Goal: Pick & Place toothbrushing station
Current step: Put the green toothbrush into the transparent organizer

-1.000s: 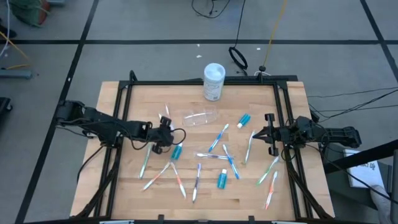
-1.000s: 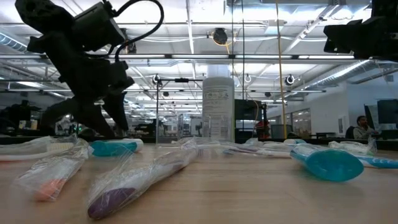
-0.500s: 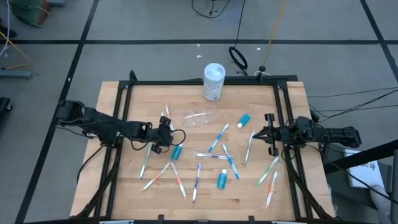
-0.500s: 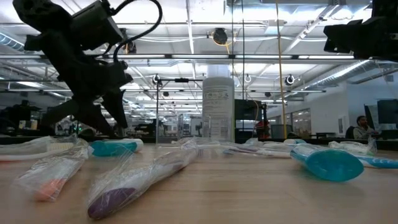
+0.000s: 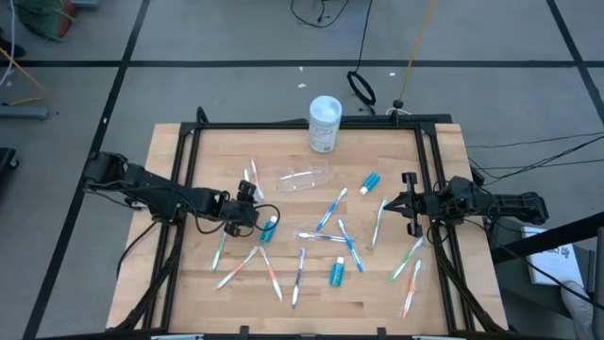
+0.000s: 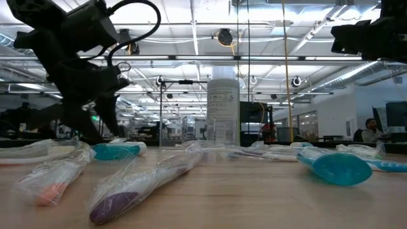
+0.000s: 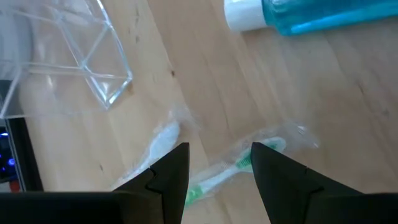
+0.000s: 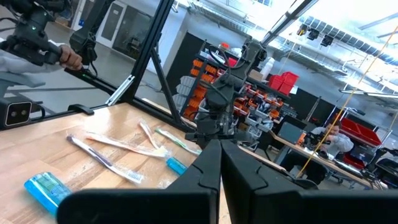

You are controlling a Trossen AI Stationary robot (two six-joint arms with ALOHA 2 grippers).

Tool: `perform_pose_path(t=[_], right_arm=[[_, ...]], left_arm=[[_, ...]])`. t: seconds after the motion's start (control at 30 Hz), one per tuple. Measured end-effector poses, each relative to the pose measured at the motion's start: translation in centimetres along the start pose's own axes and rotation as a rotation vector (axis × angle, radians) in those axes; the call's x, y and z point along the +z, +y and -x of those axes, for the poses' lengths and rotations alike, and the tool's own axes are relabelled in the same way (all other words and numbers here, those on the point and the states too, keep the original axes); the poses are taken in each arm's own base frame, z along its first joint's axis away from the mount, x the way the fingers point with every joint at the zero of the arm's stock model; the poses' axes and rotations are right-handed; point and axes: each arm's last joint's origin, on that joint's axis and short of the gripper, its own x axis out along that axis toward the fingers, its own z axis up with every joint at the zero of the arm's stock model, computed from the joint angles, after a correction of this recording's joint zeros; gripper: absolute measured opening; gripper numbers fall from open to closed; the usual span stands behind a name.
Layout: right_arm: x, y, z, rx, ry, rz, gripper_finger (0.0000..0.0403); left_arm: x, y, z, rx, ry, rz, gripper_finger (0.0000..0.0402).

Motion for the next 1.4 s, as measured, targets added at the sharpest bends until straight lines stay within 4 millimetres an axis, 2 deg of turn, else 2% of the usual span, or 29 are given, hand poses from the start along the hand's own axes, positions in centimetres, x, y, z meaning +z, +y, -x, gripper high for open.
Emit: perform_pose_path(t=[0.27,0.47,0.8,1.2,1.4], right_arm=[[0.0,0.0,0.0,0.000,0.000,0.000,0.0004],[0.0,0.0,0.0,0.000,0.000,0.000,0.0004],[0.0,0.0,0.0,0.000,0.000,0.004,0.0004],[0.0,0.0,0.0,0.000,0.000,0.004,0.0004],[0.0,0.0,0.0,-0.001,0.000,0.004,0.0004]], left_arm=[[0.0,-0.2,0.1,0.017,0.011,-0.016,0.0177],[-0.3,-0.9,0.6,0.024,0.085,-0.041,0.0177],[1.0,-0.5,1.7,0.013,0.080,-0.035,0.0177],[0.4,-0.8,1.5,-0.016,0.120,-0.038,0.0177],[-0.9,-1.5,0.8,-0.138,0.116,-0.073,0.0177]])
